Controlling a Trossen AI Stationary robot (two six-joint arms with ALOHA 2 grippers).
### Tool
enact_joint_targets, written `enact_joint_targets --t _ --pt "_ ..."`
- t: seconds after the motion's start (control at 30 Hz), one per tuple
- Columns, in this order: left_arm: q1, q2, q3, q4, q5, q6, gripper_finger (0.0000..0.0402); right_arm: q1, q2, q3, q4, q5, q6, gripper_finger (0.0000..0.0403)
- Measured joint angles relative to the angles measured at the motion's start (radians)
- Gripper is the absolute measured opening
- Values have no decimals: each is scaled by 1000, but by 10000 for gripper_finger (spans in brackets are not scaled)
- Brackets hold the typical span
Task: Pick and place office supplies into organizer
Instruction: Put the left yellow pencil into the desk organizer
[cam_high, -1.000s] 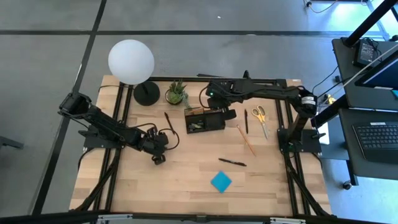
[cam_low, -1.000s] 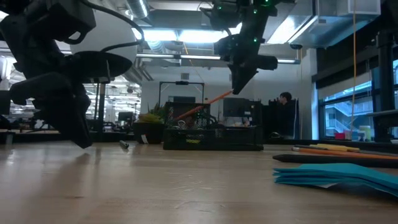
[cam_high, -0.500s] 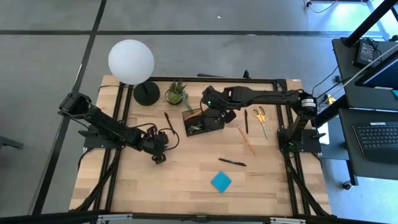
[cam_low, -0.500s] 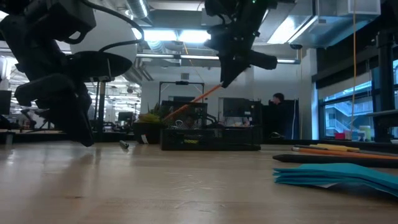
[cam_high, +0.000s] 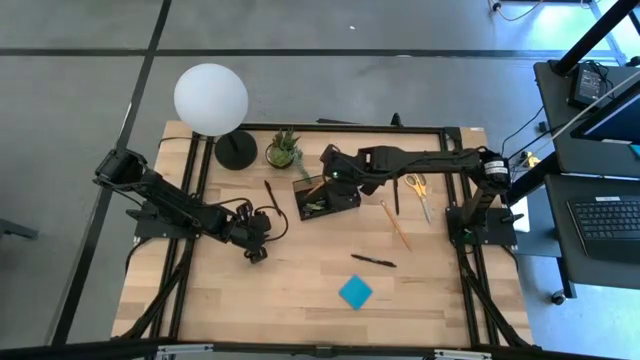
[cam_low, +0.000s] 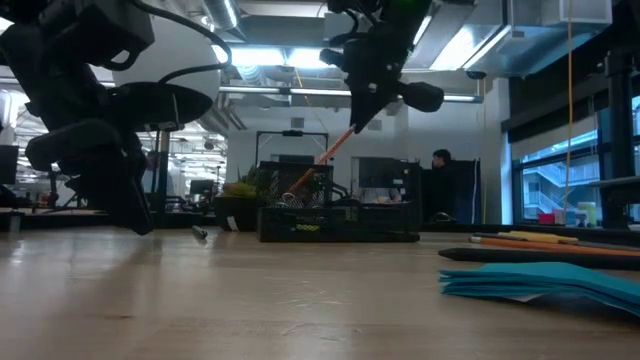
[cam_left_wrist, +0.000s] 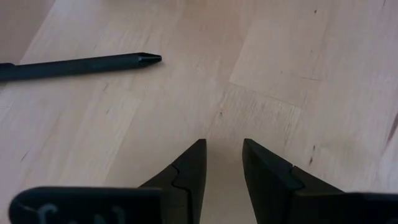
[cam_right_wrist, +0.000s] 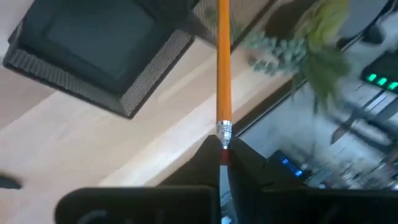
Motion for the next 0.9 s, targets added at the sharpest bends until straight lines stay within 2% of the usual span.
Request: enact_joint_targets --t 0.17,0.6,0.73,0.9 --pt "0 0 0 0 -1 0 97 3 10 0 74 -2 -53 17" --pt "0 0 0 0 0 0 97 3 86 0 122 3 -89 17" --pt "0 0 0 0 0 0 97 5 86 0 144 83 -111 17" --pt "0 0 0 0 0 0 97 3 86 0 145 100 -111 17"
